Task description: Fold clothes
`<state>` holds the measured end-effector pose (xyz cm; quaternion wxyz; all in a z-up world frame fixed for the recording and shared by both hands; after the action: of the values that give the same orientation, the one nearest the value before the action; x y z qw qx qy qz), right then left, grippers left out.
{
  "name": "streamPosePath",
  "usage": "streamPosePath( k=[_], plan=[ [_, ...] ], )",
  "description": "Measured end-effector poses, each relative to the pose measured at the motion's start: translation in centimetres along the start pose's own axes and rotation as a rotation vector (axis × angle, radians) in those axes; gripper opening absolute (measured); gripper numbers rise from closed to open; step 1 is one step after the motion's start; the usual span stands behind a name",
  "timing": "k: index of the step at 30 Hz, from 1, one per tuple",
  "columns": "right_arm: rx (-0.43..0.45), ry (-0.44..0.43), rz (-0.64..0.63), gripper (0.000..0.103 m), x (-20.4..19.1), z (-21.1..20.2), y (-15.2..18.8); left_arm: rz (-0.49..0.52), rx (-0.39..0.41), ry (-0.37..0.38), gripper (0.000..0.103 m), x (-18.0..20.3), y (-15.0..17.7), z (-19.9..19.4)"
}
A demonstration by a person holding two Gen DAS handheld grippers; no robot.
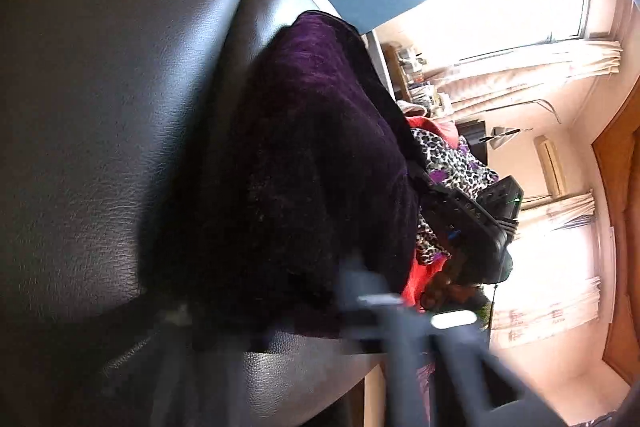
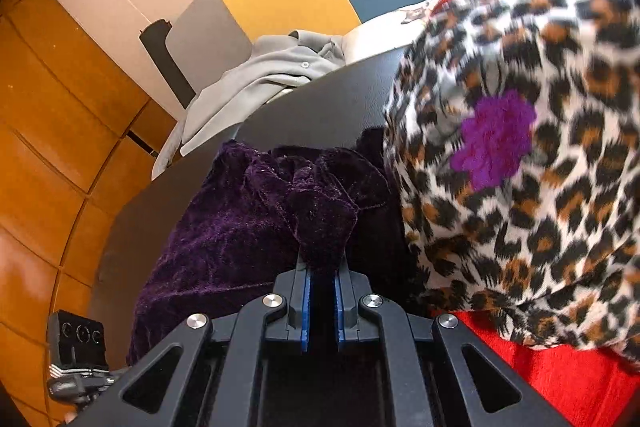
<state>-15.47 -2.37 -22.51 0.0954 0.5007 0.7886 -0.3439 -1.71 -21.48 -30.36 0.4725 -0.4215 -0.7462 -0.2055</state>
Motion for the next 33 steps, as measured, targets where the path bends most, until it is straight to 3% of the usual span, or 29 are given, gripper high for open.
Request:
streamPosePath(
  k=[4, 6, 9, 11, 14, 16, 18, 22, 26, 27, 30, 33],
  plan=[
    [0.052, -0.025, -0.037, 0.009, -1.8, -2.8, -1.0, -0.013, -0.045, 0.284, 0.007, 4.5, 1.1, -1.9],
    [0.071, -0.015, -0.045, 0.009, -2.0, -4.2, -1.2, 0.014, -0.065, 0.291, 0.007, 5.4, 1.7, -2.3],
    [0.067, 0.037, -0.036, 0.009, -0.7, -5.2, -0.7, -0.055, -0.164, 0.344, 0.007, 4.5, 2.9, -0.2],
    [0.051, 0.04, 0.004, 0.009, 0.7, -4.5, 0.1, -0.122, -0.191, 0.369, 0.007, 3.6, 3.4, 0.9],
    [0.044, 0.047, 0.038, 0.009, 2.1, -4.0, 1.0, -0.127, -0.214, 0.397, 0.007, 4.3, 3.7, 1.2],
    [0.071, 0.086, -0.008, 0.009, 1.5, -4.9, 0.7, -0.111, -0.239, 0.372, 0.007, 4.9, 3.9, 2.0],
    [0.088, 0.154, -0.053, 0.009, 1.7, -5.3, -0.1, -0.076, -0.272, 0.28, 0.007, 5.1, 4.3, 3.9],
    [0.009, 0.25, -0.055, 0.011, 5.2, -2.1, -0.2, -0.127, -0.347, 0.22, 0.007, 4.2, 5.2, 6.3],
    [0.01, 0.137, 0.02, 0.016, 6.5, -1.5, 0.5, -0.139, -0.379, 0.179, 0.014, 3.6, 5.3, 6.8],
    [0.022, 0.111, 0.032, 0.023, 6.5, -2.3, 0.7, -0.131, -0.396, 0.158, 0.016, 3.5, 5.5, 7.1],
    [0.051, 0.022, 0.051, 0.059, 6.2, -5.6, 2.4, -0.111, -0.425, 0.064, 0.022, 2.9, 6.0, 6.9],
    [0.027, -0.07, 0.015, 0.06, 4.6, -8.5, 5.5, -0.1, -0.405, 0.085, 0.022, 3.4, 5.7, 5.2]
  ],
)
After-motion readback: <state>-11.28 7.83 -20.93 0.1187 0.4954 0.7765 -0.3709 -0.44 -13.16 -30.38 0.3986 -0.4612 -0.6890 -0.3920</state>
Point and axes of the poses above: each gripper's, at about its wrist camera, not at the fingertips, and z roughly the way its jaws point, x to its right, y to its underside, the point moved 10 cm from there along z, roughly the way its jaws point, and after that the axes turned 10 degrees about -x, right-handed, at the moved point
